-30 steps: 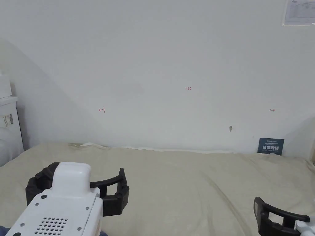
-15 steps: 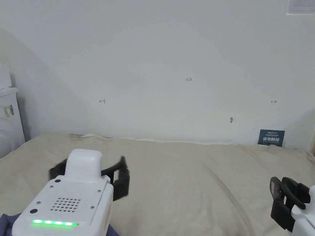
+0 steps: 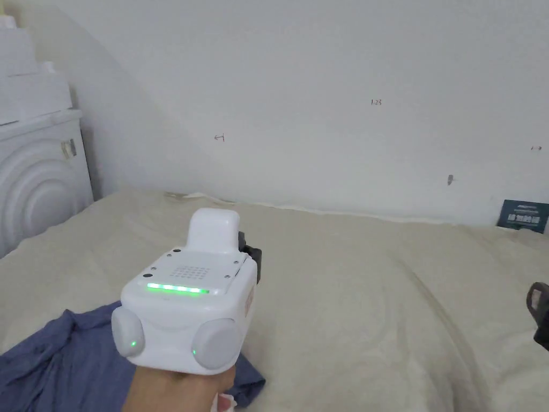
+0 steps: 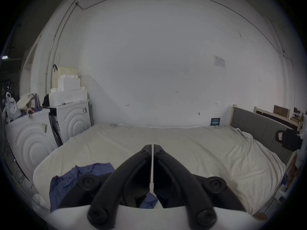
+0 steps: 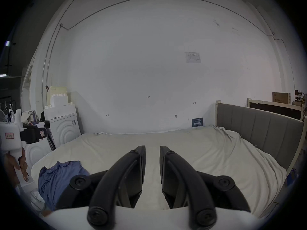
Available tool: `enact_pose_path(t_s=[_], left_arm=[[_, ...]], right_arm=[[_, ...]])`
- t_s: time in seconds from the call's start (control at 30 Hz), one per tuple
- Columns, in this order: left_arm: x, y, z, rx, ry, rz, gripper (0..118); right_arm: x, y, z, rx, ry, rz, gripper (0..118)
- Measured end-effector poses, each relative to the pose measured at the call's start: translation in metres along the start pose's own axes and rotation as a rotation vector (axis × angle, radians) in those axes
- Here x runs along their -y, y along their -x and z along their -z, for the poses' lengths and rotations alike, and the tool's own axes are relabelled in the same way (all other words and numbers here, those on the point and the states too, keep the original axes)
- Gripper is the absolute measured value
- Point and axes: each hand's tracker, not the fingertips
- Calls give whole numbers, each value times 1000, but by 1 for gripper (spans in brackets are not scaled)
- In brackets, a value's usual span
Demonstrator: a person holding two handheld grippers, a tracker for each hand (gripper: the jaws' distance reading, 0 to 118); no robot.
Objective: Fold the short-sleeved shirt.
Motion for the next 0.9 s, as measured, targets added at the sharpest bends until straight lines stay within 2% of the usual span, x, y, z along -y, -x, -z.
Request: enact_pose_path(t_s=[0.07, 0.1, 0.13, 0.17, 0.23, 0.27, 0.33, 0.43, 0.5, 0.53, 0.6, 0.63, 0.73, 0.77, 0.8, 0.83, 0.9], left_arm=[[1, -3, -1, -14, -6, 7, 3], [0, -2, 2, 12, -1, 9, 3], [0, -2, 4, -26, 12, -5, 3], [2, 1, 17, -41, 10, -13, 3], [3, 7, 27, 3, 56, -37, 3], [4, 9, 32, -31, 103, -70, 3], [6, 16, 41, 51, 161, -163, 3], [12, 20, 51, -40, 252, -219, 3], [16, 25, 61, -83, 353, -317, 3], [18, 25, 67, -126, 433, -323, 3], [26, 27, 74, -87, 507, -287, 3], [27, 26, 74, -44, 426, -285, 3], [32, 24, 74, -66, 436, -250, 2], [32, 25, 74, 24, 440, -236, 2], [33, 25, 71, 72, 430, -278, 2], [33, 24, 66, 102, 424, -296, 2], [33, 22, 66, 72, 465, -278, 2]], right_arm=[[-1, -4, 3, -24, 26, 35, 16], [0, -3, 4, 5, 23, 36, 11], [-1, -2, 4, 19, 22, 24, 2], [-2, -2, 4, 34, 17, -4, 1], [-2, -3, 4, 37, 14, -5, 0], [-1, -6, 6, 32, 20, 11, 0], [-1, -9, 8, 5, 45, 46, 0], [0, -13, 10, -4, 50, 54, 0], [1, -16, 13, 2, 77, 79, 0], [1, -17, 14, 2, 93, 103, 0], [3, -21, 16, -6, 101, 126, 0], [4, -21, 16, 2, 102, 131, 0], [5, -24, 21, 40, 139, 189, 0], [6, -26, 24, 37, 150, 231, 0], [6, -29, 28, 33, 185, 260, 0], [6, -30, 31, 29, 217, 260, 0], [6, -32, 35, -28, 257, 263, 0]])
